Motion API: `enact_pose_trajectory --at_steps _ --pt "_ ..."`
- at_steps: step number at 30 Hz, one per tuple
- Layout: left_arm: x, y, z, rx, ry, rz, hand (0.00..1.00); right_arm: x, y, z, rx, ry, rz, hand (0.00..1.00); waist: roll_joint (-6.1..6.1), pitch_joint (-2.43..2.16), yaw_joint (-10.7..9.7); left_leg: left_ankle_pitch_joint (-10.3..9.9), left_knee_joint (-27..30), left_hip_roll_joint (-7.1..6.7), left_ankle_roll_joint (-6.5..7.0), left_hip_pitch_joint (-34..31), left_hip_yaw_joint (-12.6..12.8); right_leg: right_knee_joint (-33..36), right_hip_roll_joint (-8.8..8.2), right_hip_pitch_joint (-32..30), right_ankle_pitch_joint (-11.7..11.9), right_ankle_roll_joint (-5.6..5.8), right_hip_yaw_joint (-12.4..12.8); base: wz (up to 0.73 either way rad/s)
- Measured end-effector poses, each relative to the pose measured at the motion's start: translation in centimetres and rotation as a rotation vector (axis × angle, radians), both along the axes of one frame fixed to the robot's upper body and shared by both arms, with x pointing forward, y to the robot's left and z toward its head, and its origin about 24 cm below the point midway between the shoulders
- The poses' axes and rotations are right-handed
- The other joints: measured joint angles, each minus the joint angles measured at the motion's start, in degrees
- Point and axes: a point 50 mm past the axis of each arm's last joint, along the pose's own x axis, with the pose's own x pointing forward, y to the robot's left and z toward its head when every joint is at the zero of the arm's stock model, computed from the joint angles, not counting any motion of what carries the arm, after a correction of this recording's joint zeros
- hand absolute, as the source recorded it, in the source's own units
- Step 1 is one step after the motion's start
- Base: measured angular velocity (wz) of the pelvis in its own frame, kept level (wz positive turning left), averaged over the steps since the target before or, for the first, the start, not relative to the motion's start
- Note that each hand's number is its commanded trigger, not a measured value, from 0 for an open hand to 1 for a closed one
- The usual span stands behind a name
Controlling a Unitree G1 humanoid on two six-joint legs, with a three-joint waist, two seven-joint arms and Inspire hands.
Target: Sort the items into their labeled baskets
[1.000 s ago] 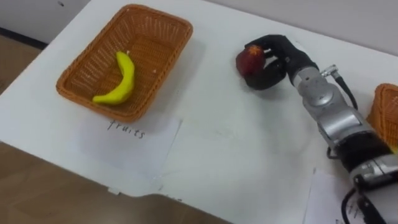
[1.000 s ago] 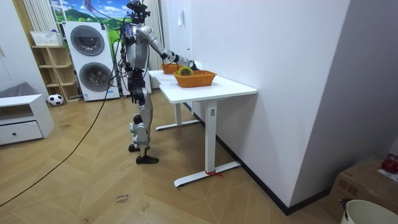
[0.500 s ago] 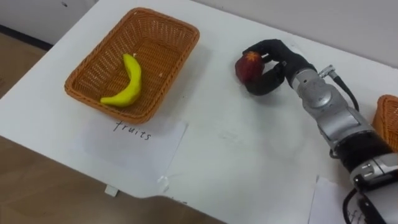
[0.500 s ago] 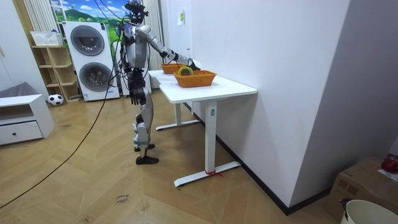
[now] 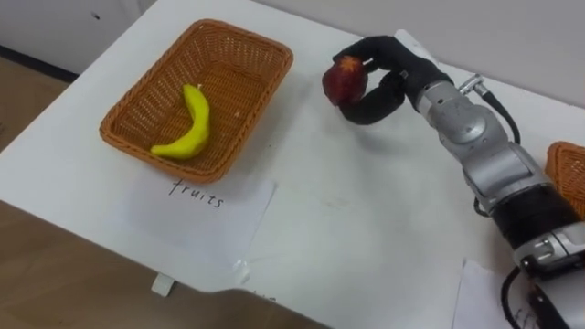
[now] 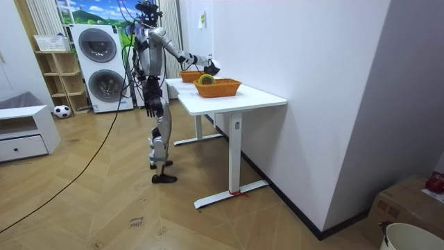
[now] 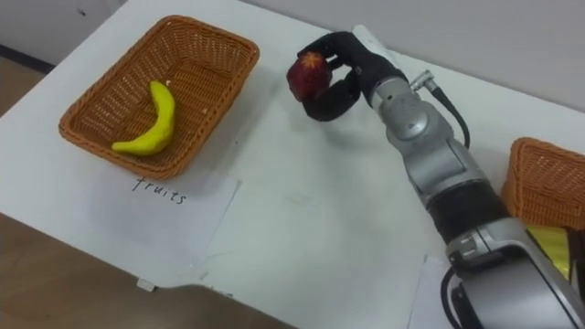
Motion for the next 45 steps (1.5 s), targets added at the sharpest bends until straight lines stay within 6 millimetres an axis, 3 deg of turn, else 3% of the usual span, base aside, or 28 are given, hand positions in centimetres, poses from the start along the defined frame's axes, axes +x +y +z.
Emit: enact_pose_trajectory --at_steps 2,4,5,10,18,24,27,37,45 --pt "-0.1 0.0 0.0 0.001 0.007 0.002 0.00 0.0 0.0 0.0 0.007 0.006 -0.005 1.00 -0.04 -0.14 0.0 -0.1 0.0 -0.10 0.12 0.7 -0.1 0.0 -0.29 0.8 -0.4 0.08 -0.4 0.09" --pt "-0.4 0.1 0.0 0.004 0.014 0.010 0.00 0.0 0.0 -0.1 0.011 0.014 -0.009 1.00 -0.13 -0.88 0.1 -0.2 0.0 -0.18 0.26 0.9 -0.1 0.1 -0.38 1.1 -0.4 0.13 -0.4 0.02" --pt "-0.5 0.1 0.0 0.005 0.015 0.012 0.00 0.0 0.1 -0.1 0.011 0.015 -0.010 1.00 -0.17 -1.01 0.1 -0.2 0.0 -0.19 0.26 0.9 -0.1 0.1 -0.40 1.1 -0.4 0.13 -0.4 0.00" --pt "-0.8 0.1 0.0 0.004 0.018 0.018 0.00 0.1 0.2 0.2 0.010 0.008 -0.010 1.00 -0.36 -1.17 0.1 -0.2 0.0 -0.23 0.26 2.1 -0.2 0.1 -0.41 2.4 -0.7 0.21 -0.4 0.00" --pt "-2.1 0.1 -0.1 0.006 0.058 0.031 0.00 0.1 0.6 0.8 -0.008 -0.013 -0.006 1.00 -0.35 -1.15 0.2 -0.3 0.2 -0.62 0.31 2.8 -0.9 0.2 -0.30 3.7 -0.8 0.11 -1.1 0.04" --pt "-2.8 0.5 -0.1 0.019 0.078 0.057 0.00 0.1 0.5 0.8 0.006 -0.003 -0.023 1.00 -0.84 -1.14 1.9 -0.4 0.1 -0.90 0.35 2.5 -1.9 0.1 -0.41 3.8 -1.0 0.30 -1.8 0.07" --pt "-3.1 0.5 -0.1 0.020 0.085 0.058 0.00 0.2 0.6 1.2 0.005 -0.018 -0.025 1.00 -1.51 -0.83 3.0 -0.4 0.1 -0.90 0.34 2.5 -2.1 0.1 -0.41 4.0 -1.1 0.36 -2.3 0.08" --pt "-3.2 0.3 -0.1 -0.009 0.086 0.054 0.00 0.1 1.8 1.2 0.020 -0.022 0.007 1.00 -2.09 -0.72 5.8 -0.4 0.0 -1.06 0.35 2.4 -3.6 0.2 -0.83 4.0 -1.5 0.93 -2.8 0.08" --pt "-3.5 0.2 -0.1 -0.035 0.094 0.053 0.00 0.1 1.8 1.2 0.023 -0.020 0.008 1.00 -2.66 -0.32 6.3 -0.5 0.1 -1.95 0.58 1.8 -4.9 0.2 -1.35 4.1 -1.9 1.52 -2.8 0.08"
